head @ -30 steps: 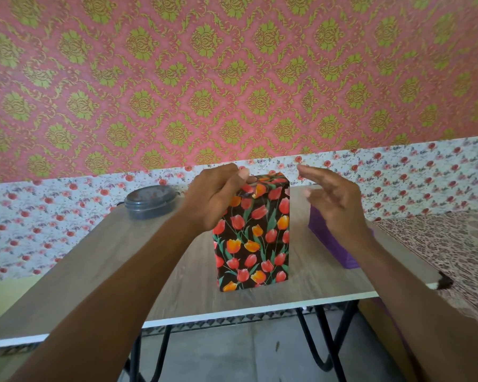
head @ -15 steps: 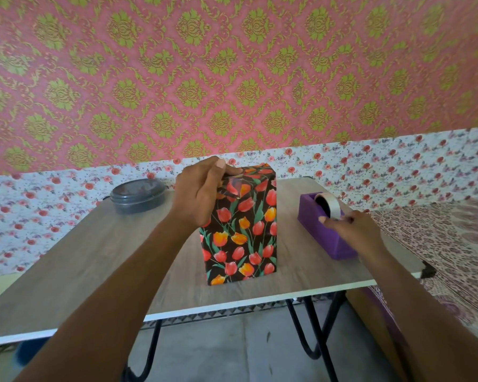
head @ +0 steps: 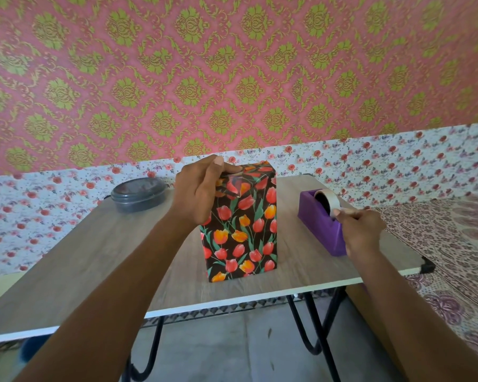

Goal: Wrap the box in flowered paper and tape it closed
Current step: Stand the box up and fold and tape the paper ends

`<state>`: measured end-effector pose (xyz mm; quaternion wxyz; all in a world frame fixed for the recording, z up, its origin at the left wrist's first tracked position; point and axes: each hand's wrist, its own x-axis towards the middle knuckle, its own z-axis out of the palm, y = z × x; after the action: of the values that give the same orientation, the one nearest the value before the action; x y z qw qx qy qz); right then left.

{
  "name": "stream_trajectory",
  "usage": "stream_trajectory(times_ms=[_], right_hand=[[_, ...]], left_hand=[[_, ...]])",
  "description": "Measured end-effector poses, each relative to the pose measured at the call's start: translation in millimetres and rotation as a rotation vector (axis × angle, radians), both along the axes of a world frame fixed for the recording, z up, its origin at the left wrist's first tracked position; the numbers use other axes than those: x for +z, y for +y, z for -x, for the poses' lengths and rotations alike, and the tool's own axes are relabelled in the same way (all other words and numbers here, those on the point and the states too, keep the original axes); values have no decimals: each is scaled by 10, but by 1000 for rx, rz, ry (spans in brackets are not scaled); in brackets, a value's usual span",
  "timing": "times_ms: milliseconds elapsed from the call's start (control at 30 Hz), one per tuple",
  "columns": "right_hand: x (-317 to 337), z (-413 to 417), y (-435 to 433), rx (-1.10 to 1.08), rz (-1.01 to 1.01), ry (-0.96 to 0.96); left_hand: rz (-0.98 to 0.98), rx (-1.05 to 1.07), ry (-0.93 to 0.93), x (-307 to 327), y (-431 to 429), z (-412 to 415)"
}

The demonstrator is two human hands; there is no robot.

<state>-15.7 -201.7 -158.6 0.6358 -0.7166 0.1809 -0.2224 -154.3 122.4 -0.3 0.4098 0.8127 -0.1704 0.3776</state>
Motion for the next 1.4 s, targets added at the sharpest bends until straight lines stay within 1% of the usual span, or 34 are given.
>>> stream_trajectory(times_ms=[133, 400, 467, 600, 733, 800, 900, 967, 1067, 1133, 1200, 1267, 1333, 1400], right_hand=[[354, 446, 228, -80, 105, -49], [438, 452, 218, -111, 311, -5], [450, 465, 228, -138, 330, -3], [459, 557, 237, -150, 295, 41], [414, 734, 178, -74, 203, -1], [393, 812, 151, -28, 93, -23], [327, 850, 92, -1, -168, -38], [279, 844, 79, 4, -240, -28], [229, 813, 103, -29, -246, -31], [197, 821, 127, -63, -228, 2], [153, 879, 162, -125, -89, 63], [94, 945, 179, -156, 20, 65], [71, 986, 170, -130, -19, 24], [55, 1001, 171, -81, -116, -45]], left_hand=[[-24, 2, -4, 2, 4, 0], [-20, 23, -2, -3, 9, -2], [-13, 21, 0, -1, 1, 6], [-17, 25, 17, 7, -15, 24], [-30, 30, 6, 5, -6, 17], [-28, 19, 3, 7, -1, 17], [-20, 11, 15, 8, -7, 18], [-10, -6, 18, 5, -8, 22], [-5, -11, 13, 15, -10, 33], [-8, -19, 8, 24, -26, 43], [-3, -19, 13, 26, -26, 49], [-11, -11, 2, 28, -22, 45], [-18, 7, 4, 28, -16, 40], [-30, 18, 5, 27, -9, 31]])
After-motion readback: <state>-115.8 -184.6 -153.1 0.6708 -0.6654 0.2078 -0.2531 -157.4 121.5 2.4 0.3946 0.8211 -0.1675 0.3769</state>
